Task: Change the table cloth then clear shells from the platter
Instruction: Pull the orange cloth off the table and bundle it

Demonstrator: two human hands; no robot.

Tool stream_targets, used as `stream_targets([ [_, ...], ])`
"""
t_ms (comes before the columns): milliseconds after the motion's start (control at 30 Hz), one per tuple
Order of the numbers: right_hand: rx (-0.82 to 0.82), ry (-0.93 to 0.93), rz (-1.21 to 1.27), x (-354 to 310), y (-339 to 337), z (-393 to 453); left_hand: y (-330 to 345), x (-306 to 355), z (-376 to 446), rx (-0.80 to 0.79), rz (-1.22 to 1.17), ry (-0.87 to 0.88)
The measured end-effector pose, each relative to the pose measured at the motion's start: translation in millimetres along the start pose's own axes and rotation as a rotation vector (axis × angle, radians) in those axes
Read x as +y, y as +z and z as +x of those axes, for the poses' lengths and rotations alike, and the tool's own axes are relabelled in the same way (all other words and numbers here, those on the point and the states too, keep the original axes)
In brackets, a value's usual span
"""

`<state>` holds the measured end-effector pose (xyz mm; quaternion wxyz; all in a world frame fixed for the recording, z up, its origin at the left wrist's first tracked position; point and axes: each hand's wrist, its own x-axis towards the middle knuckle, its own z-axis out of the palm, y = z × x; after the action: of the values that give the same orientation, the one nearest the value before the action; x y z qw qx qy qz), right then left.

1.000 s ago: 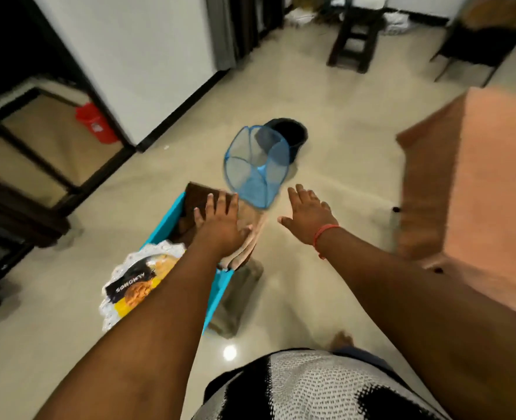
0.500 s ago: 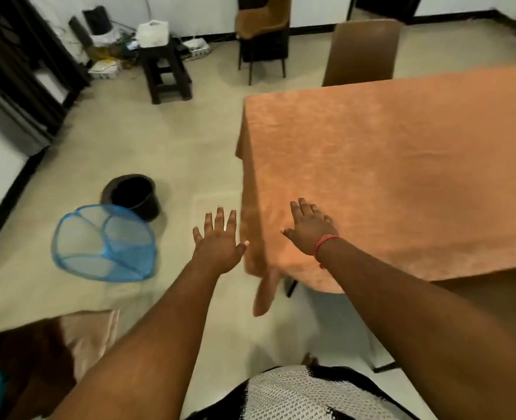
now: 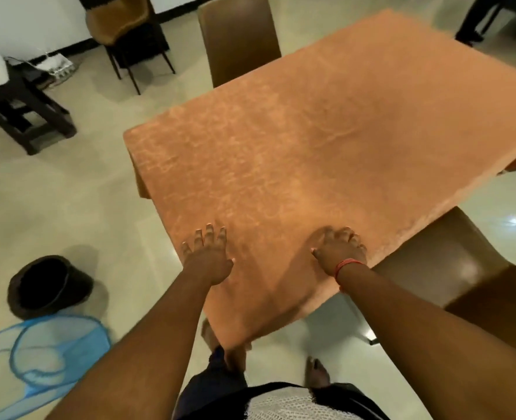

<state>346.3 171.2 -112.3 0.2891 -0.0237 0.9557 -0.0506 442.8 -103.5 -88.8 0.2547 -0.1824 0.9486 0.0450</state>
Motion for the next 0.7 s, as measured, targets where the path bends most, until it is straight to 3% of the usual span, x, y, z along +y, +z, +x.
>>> stream_targets([
  [167,0.090,0.211,0.117,-26,19,20,-27,-47,90,0.003,0.001,0.022],
  [400,0.184,0.346,0.249,-59,22,44,-42,-107,177,0.023,-0.141,-0.056],
  [533,0.206,0.291,0.342,-95,16,63,-40,-87,187,0.062,-0.162,0.014],
  [700,0.155,0.123,0.466,-162,8,89,-54,-53,208,0.012,-0.213,0.238],
])
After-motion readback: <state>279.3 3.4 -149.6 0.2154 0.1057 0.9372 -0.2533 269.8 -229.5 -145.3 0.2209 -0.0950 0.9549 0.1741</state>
